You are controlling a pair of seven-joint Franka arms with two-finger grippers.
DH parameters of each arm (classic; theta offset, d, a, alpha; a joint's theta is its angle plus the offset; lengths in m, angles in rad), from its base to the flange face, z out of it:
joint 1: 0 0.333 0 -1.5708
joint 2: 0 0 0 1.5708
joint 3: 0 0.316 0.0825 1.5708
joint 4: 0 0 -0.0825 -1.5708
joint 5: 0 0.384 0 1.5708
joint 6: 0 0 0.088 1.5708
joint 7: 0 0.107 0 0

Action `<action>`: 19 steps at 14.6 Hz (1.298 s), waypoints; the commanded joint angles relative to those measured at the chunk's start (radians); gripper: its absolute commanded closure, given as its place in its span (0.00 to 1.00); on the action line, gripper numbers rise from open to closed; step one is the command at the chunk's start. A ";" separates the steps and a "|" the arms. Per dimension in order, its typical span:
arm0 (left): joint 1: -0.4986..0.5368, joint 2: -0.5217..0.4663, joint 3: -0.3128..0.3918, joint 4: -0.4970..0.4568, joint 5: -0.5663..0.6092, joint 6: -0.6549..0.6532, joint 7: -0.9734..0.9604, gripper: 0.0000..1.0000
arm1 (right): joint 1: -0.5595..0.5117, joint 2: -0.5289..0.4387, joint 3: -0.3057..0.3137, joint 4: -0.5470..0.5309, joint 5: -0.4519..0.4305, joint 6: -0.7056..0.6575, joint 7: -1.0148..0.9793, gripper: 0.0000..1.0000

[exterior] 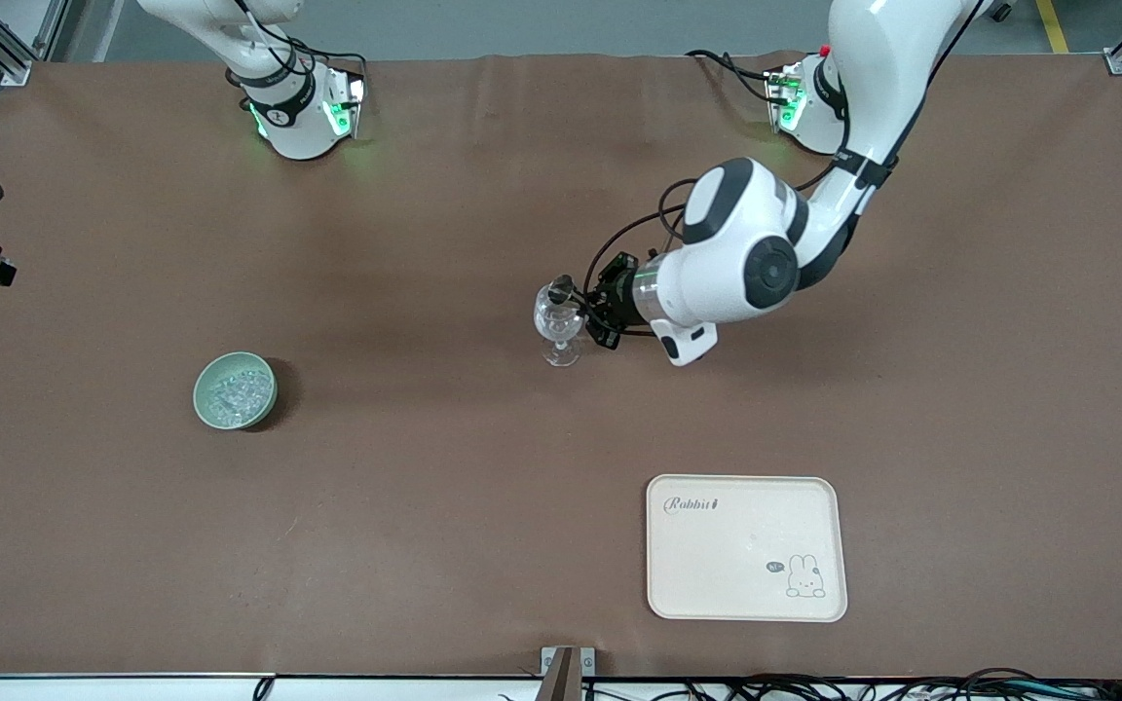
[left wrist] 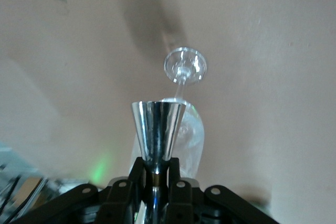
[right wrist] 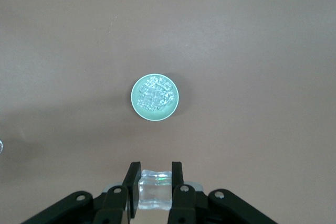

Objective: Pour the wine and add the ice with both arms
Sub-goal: 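Tilt the jigger into the glass while the right gripper lifts the ice, then carry the jigger to the white tray while the right gripper brings ice over the glass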

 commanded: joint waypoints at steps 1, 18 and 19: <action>0.065 0.007 -0.004 0.037 -0.057 -0.047 0.057 1.00 | -0.003 0.004 0.014 0.016 0.001 -0.030 0.008 0.99; 0.535 0.516 0.004 0.411 -0.491 -0.004 0.623 1.00 | 0.333 0.232 0.418 0.012 0.030 0.221 0.995 1.00; 0.542 0.551 0.004 0.440 -0.523 -0.003 0.649 1.00 | 0.372 0.257 0.418 0.012 0.027 0.254 1.049 1.00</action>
